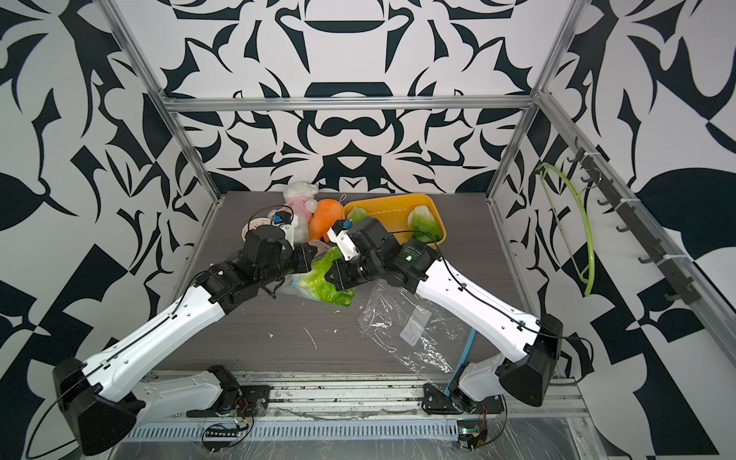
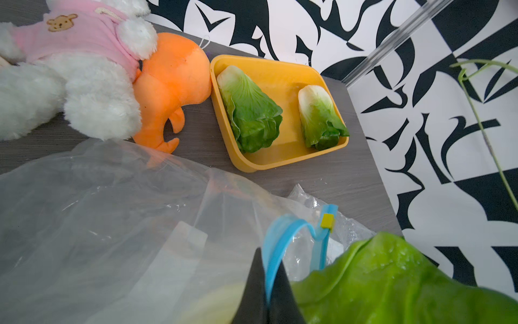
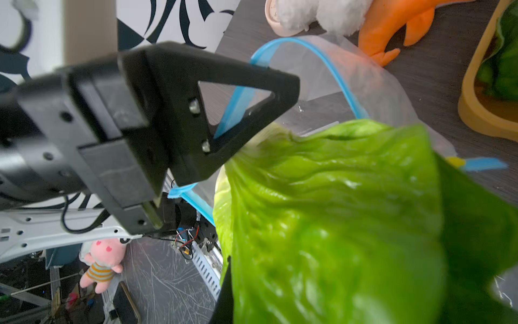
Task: Put the chinese cabbages into a zipper bag and zip it
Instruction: Place the Chinese cabbage in the zipper food storage bag.
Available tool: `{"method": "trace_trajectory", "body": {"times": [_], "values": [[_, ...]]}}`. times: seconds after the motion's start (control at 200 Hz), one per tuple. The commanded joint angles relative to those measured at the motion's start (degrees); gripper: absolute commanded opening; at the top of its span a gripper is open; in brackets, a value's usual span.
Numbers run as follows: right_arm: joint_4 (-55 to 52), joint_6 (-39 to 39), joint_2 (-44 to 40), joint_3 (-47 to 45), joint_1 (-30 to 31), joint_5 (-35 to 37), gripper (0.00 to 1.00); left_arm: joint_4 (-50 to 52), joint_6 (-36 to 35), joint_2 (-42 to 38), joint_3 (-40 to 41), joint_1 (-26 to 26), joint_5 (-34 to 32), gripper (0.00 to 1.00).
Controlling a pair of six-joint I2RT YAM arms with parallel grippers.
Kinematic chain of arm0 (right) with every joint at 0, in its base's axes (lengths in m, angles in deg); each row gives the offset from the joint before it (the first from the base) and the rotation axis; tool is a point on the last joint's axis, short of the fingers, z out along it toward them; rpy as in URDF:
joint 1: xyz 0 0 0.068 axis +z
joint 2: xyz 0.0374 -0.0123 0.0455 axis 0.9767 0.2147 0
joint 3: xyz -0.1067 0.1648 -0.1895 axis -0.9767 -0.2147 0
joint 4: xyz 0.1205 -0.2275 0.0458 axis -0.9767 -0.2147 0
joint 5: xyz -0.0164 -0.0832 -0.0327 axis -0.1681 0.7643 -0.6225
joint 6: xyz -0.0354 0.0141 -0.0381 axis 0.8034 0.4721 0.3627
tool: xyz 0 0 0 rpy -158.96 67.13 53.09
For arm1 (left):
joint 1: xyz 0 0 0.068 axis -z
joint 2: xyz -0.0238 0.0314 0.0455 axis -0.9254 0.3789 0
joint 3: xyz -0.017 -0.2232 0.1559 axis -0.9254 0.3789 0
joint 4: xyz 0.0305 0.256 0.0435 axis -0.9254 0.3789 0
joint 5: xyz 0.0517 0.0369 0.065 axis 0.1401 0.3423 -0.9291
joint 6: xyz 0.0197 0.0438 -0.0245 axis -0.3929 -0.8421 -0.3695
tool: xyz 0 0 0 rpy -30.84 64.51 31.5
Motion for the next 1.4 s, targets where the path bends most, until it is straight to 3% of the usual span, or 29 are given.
{"method": "trace_trajectory", "body": {"times": [0.0,0.085,0.265,0.61,0.815,0.88,0.955,1.025,1.1,1.17,1.285,1.395], "values": [[9.04,-3.8,-1.73,0.55,0.37,-0.25,0.0,-2.62,4.25,-1.56,1.17,0.03,-0.47,0.0],[7.13,-2.38,0.39,2.29,1.29,-2.38,0.0,-3.94,5.9,-1.96,1.84,0.02,-1.04,0.0],[-0.83,1.4,5.42,5.08,3.53,0.65,0.0,-6.4,6.51,-1.97,2.02,0.01,-0.54,0.0],[18.12,-6.87,1.64,0.09,3.58,0.59,0.0,-7.87,8.83,-4.02,3.78,0.02,-0.4,0.0],[12.1,-3.91,5.3,1.05,3.55,-4.18,0.0,-7.6,9.61,-5.55,3.89,0.06,-1.77,0.0],[14.22,-4.67,4.67,-0.54,3.54,-5.33,0.04,-8.27,10.19,-5.74,4.17,0.01,-1.7,0.0],[17.75,-5.59,3.58,-2.3,3.57,-6.18,0.17,-9.1,10.68,-5.92,4.61,0.09,-1.64,0.0],[18.31,-5.55,3.4,-2.17,3.55,-6.19,0.2,-9.55,11.23,-6.09,4.77,0.01,-1.78,0.0],[18.25,-5.39,3.66,-1.87,3.51,-5.64,0.2,-10.14,12.23,-6.4,4.8,0.08,-1.68,0.0],[17.93,-5.74,4.05,-1.7,3.52,-3.88,0.11,-10.6,13.56,-6.75,5.17,0.05,-1.74,0.0],[23.87,-9.19,3.12,-4.0,3.51,-4.37,0.06,-11.04,15.93,-7.69,6.23,0.01,-2.56,0.0],[26.69,-11.0,2.52,-5.51,3.55,-3.03,0.06,-10.35,17.87,-8.67,6.94,0.02,-3.43,0.0]]}}
